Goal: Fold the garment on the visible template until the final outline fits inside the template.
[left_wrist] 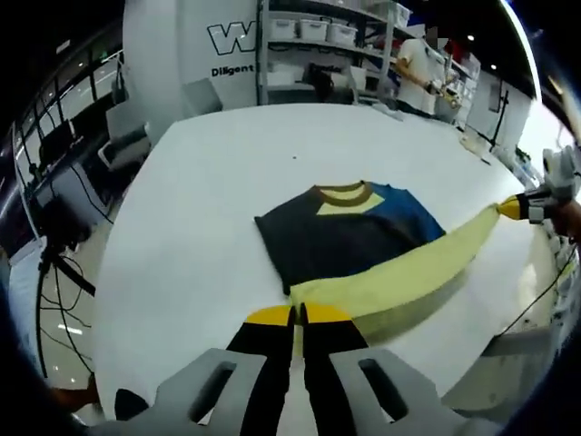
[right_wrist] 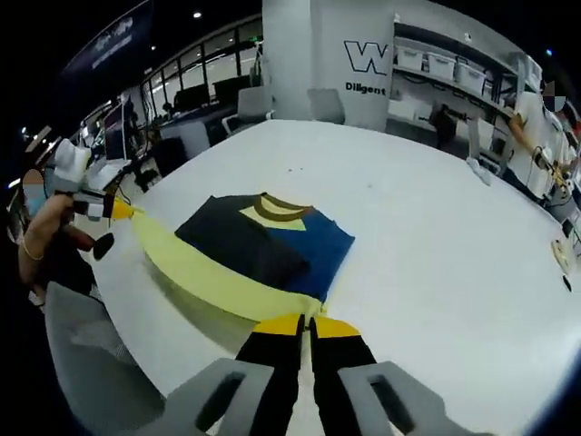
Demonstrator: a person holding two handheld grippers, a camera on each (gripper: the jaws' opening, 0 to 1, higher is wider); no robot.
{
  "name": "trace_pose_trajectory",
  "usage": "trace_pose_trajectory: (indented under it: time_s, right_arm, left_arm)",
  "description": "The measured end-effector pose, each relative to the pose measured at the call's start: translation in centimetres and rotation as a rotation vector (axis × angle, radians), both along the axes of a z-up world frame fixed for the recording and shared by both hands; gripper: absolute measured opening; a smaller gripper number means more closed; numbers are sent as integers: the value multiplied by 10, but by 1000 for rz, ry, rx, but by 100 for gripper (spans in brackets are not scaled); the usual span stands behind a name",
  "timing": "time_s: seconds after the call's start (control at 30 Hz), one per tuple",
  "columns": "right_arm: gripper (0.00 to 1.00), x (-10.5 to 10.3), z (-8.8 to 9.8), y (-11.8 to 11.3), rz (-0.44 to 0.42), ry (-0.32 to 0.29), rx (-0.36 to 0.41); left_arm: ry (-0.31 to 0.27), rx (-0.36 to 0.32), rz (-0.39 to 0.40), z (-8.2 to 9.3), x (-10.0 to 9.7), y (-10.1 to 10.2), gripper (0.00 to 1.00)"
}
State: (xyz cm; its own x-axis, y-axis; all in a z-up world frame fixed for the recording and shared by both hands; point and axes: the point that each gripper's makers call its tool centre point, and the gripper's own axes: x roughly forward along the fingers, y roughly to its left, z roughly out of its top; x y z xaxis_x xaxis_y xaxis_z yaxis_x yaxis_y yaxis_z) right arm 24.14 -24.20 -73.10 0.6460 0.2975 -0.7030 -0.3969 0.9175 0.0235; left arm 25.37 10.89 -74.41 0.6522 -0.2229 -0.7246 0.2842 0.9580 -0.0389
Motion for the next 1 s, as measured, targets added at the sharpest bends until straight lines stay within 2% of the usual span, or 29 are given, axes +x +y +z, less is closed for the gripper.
trace_pose_trajectory:
  time_s: [0.27, 0.57, 0.7, 1.0]
  right_arm:
    - [0, 24, 6, -4, 2, -27, 2]
    - [0, 62, 10, -7, 3, -64, -22]
    - [0, 69, 11, 0, -4, -77, -22]
    - [0, 100, 12, 0, -14, -90, -23]
  left_arm:
    - [-32, -2, 18, 9, 31, 3, 3]
    - [-52, -10, 35, 13, 68, 5, 3]
    - [-59, -16, 46, 13, 85, 7, 3]
    - [-71, -18, 62, 6, 105, 3, 3]
